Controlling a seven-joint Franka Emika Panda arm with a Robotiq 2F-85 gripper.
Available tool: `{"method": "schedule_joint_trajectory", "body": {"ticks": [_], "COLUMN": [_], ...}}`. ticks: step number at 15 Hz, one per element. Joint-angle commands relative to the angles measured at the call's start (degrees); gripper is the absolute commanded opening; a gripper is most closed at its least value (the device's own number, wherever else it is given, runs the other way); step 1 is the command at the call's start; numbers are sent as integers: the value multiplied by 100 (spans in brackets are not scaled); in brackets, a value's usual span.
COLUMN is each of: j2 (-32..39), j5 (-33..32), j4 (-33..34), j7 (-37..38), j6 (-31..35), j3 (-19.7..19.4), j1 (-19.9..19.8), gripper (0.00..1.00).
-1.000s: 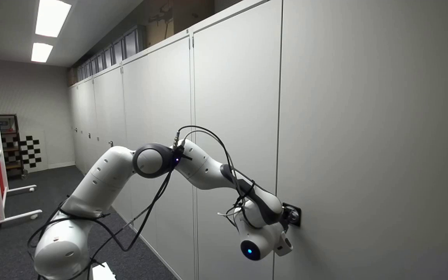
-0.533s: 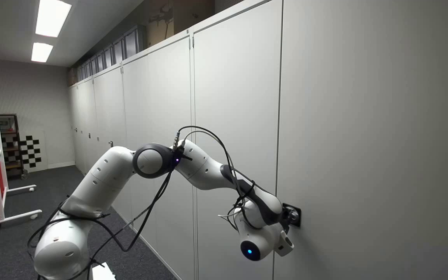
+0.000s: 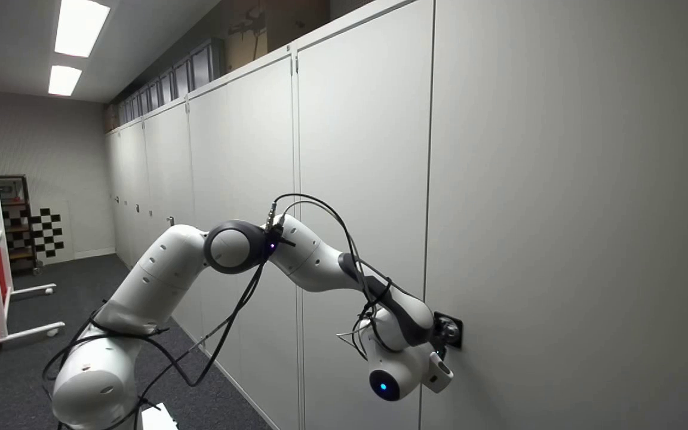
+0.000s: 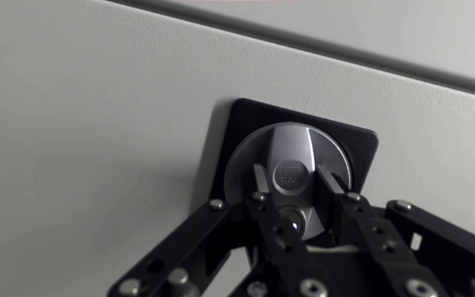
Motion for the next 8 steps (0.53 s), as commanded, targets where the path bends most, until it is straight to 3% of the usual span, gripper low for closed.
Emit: {"method": "schedule_joint_trajectory", "body": {"ticks": [1,8], "j2": [281,321], "j5": [329,451], "j4": [456,450], "j7": [-468,-1131], "j6": [-53,-132], "j3": [-49,-42], "j1": [-71,-84], "gripper": [8,8]}}
